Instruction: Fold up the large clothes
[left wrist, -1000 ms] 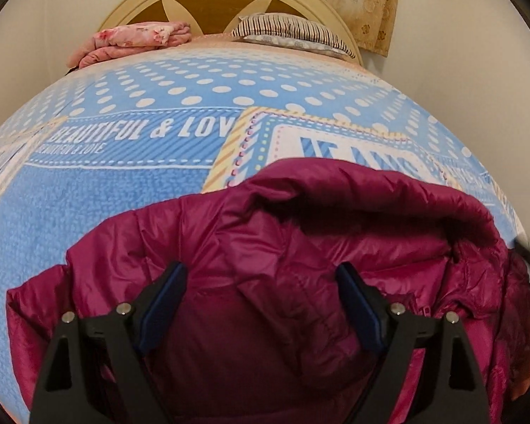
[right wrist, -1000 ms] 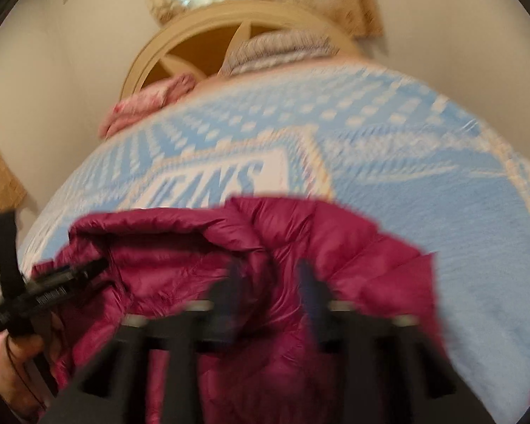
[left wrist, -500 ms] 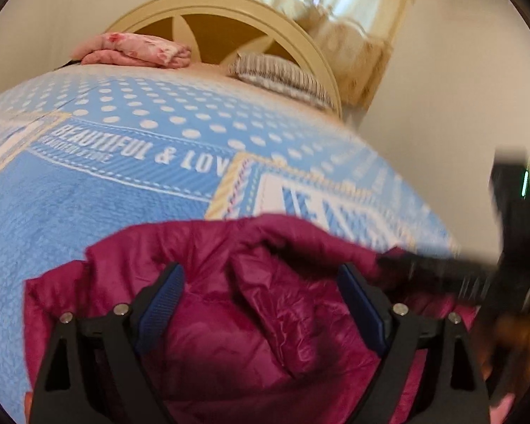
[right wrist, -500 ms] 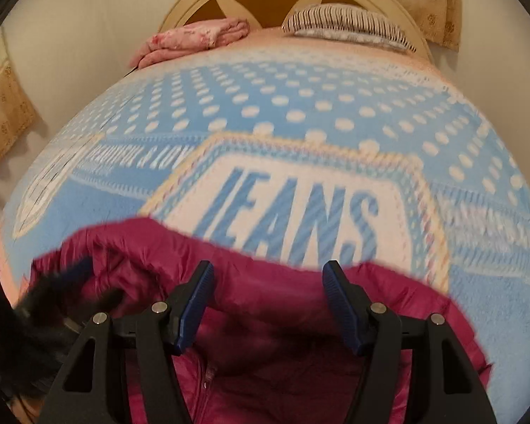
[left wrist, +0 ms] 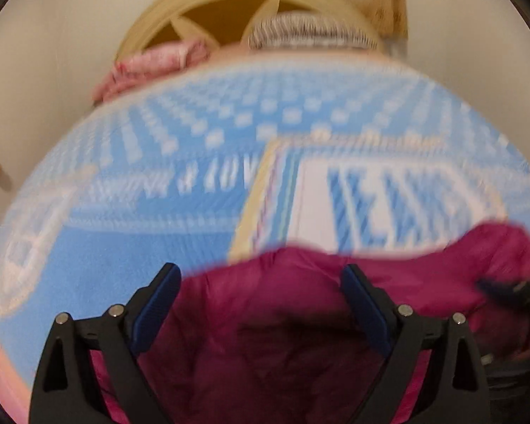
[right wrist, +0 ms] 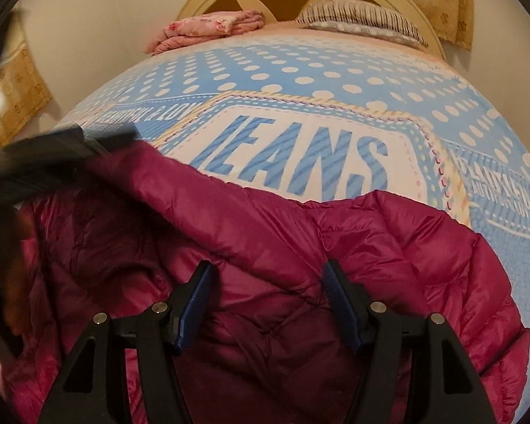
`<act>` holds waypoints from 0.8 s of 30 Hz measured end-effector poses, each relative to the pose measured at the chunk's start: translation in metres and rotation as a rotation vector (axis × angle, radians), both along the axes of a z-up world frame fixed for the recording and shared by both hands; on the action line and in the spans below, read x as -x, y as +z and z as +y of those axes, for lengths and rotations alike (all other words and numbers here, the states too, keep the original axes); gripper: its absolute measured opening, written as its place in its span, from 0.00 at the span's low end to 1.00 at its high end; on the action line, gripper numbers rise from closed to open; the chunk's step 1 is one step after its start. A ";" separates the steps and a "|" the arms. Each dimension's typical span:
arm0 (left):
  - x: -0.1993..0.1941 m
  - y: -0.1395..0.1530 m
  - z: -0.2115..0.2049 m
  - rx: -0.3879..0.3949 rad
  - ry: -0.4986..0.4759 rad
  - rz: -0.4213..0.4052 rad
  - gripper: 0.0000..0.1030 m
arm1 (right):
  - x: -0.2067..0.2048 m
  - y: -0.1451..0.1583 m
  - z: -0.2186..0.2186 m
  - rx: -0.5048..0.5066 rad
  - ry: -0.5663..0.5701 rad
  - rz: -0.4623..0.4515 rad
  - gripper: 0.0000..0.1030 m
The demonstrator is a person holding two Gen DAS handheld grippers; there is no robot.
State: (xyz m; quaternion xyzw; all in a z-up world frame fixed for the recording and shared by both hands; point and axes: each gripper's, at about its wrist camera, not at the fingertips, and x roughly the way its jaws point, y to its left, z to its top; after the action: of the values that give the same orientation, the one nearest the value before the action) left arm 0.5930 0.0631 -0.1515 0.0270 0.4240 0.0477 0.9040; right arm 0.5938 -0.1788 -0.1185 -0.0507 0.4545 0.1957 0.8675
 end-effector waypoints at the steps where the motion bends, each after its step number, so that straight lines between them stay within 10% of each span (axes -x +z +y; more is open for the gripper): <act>1: 0.001 -0.016 0.007 0.042 0.013 0.031 0.92 | 0.004 0.008 -0.007 -0.048 -0.019 -0.020 0.62; 5: 0.005 -0.020 0.016 0.101 0.027 0.002 0.95 | 0.012 0.049 -0.032 -0.217 -0.138 -0.163 0.62; 12: 0.005 -0.023 0.014 0.097 0.026 0.003 0.98 | -0.021 0.007 -0.004 0.001 -0.113 -0.019 0.59; 24: 0.004 -0.026 0.010 0.078 0.025 0.020 1.00 | -0.016 -0.015 -0.003 0.020 -0.112 -0.030 0.59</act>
State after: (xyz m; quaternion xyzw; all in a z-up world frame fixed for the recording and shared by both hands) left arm 0.5886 0.0732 -0.1774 -0.0131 0.4349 0.0420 0.8994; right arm 0.6102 -0.1822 -0.1330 -0.0366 0.4457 0.1417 0.8832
